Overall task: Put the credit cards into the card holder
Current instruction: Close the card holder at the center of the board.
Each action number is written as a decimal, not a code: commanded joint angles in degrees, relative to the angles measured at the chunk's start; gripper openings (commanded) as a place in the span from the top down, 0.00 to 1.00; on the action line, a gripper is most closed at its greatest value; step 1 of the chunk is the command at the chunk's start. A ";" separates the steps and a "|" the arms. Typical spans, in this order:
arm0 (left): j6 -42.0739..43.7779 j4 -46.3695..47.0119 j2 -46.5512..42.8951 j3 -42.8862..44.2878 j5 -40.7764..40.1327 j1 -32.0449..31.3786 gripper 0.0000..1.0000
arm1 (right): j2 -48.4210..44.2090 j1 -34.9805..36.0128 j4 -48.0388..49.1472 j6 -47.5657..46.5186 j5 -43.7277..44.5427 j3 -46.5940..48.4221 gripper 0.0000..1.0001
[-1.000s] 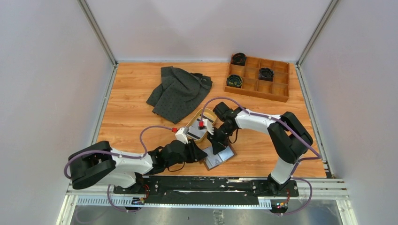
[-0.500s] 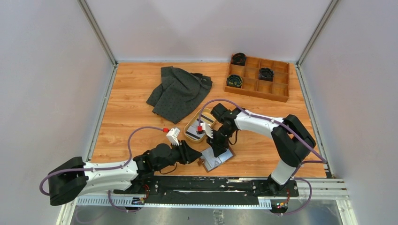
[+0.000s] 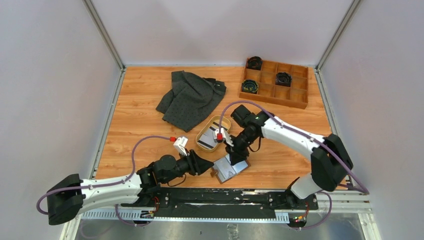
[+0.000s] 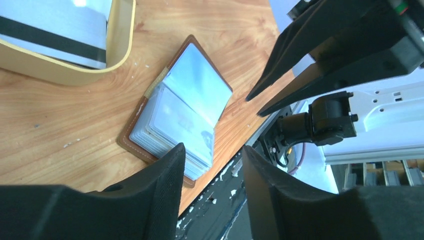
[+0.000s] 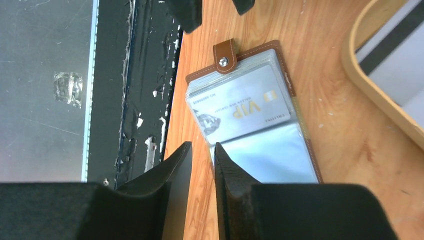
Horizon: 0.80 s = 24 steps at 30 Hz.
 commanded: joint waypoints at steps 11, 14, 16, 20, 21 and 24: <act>1.60 -3.56 -18.71 -7.22 -5.77 0.44 0.26 | -16.26 -16.34 -3.93 -4.60 -7.24 -2.22 0.69; 2.70 -5.19 -21.15 -7.02 -5.68 0.40 0.20 | -18.24 -19.14 -3.86 -4.60 -8.17 -2.28 0.68; 3.11 -5.86 -22.75 -7.02 -5.76 0.46 0.13 | -19.53 -20.55 -3.79 -4.60 -8.17 -2.20 0.68; 3.00 -5.93 -25.57 -7.37 -5.81 0.49 0.00 | -22.19 -23.43 -2.97 -3.85 -7.17 -1.74 0.67; 3.23 -5.95 -26.31 -7.53 -5.71 0.48 0.00 | -22.82 -23.81 -2.64 -3.42 -6.43 -1.55 0.66; 4.15 -6.35 -28.56 -7.56 -5.34 0.48 0.00 | -24.39 -24.38 -1.95 -1.83 -3.31 -0.56 0.60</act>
